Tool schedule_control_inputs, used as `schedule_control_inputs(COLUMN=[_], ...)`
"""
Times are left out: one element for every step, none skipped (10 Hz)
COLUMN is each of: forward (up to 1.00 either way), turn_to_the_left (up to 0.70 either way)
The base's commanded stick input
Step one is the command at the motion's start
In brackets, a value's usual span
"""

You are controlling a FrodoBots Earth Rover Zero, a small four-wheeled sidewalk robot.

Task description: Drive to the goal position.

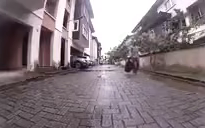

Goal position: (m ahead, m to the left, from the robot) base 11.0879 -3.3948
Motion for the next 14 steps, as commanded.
schedule_control_inputs(forward=[0.50, 0.50, 0.50, 0.50, 0.50, 0.50, 0.50, 0.50, 0.50, 0.50, 0.50, 0.50, 0.50, 0.50], turn_to_the_left=[0.00, 0.00, 0.00, 0.00, 0.00, 0.00, 0.00, 0.00, 0.00, 0.00, 0.00, 0.00, 0.00, 0.00])
